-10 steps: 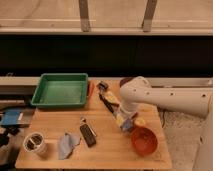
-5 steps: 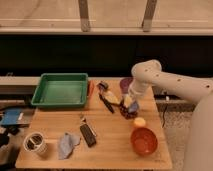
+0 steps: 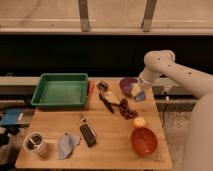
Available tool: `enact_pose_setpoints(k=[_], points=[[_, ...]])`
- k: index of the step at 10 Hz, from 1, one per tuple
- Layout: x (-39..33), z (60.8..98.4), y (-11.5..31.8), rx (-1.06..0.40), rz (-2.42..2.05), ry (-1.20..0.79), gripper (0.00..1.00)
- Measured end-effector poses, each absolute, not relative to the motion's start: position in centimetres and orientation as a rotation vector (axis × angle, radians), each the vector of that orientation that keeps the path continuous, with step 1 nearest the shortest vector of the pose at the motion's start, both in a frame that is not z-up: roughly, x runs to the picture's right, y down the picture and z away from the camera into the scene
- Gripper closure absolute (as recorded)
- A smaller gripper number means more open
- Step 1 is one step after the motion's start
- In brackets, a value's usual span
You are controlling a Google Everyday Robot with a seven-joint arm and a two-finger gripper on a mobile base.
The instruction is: Wipe purple bowl with sponge
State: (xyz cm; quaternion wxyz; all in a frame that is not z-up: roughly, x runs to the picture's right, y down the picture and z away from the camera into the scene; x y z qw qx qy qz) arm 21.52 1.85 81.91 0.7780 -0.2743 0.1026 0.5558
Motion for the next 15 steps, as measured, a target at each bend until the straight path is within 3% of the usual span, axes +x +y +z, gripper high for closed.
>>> enact_pose_setpoints(k=[7,15], points=[[23.7,83.6,2.3,-0.625,1.406,0.107,0.91],[19.3,89.2,-5.6,-0.595,1.323,-0.004,0.91]])
